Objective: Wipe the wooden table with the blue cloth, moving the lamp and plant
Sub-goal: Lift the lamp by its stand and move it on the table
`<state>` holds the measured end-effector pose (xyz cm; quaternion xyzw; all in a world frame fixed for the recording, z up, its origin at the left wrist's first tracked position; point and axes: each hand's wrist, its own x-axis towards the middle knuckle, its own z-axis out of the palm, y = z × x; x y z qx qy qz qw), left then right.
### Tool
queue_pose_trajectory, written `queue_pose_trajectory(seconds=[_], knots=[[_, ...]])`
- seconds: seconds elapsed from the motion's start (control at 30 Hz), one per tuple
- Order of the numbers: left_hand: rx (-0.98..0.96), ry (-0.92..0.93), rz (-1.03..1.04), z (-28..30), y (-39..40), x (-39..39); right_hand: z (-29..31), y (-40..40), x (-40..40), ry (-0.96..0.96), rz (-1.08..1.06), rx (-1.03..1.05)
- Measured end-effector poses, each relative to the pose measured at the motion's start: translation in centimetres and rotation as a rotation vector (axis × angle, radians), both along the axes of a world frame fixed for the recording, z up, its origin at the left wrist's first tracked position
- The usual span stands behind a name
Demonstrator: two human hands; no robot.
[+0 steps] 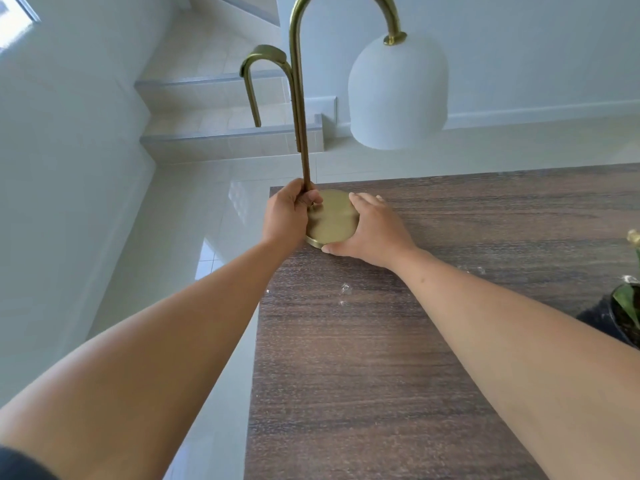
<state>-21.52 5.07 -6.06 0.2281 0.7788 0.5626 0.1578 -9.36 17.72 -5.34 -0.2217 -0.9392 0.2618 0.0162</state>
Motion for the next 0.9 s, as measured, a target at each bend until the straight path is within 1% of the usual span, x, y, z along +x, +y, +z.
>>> queue_pose_trajectory(seconds=[0.27,0.43,0.63,0.7,0.8,0.9], knots=[[0.045,-0.066,0.005,0.0,0.2,-1.0,0.0,-0.1,-0.9,0.019,0.011,0.01],[-0.019,0.032,-0.007,-0.1,-0.2,-1.7,-0.3,-0.4,-1.5,-0.001,-0.017,-0.019],[-0.045,0.057,-0.012,-0.3,-0.2,-1.3,-0.7,-0.5,-0.7,0.016,-0.03,-0.027],[-0.058,0.056,0.006,-0.2,-0.1,-1.0,-0.6,-0.6,-0.2,0.037,-0.011,-0.007],[-0.139,0.066,0.042,0.1,-0.3,0.0,-0.6,-0.8,1.2,0.08,-0.014,0.002],[-0.216,0.175,0.168,-0.4,-0.9,2.7,-1.1,-0.7,4.3,0.093,-0.061,-0.036]])
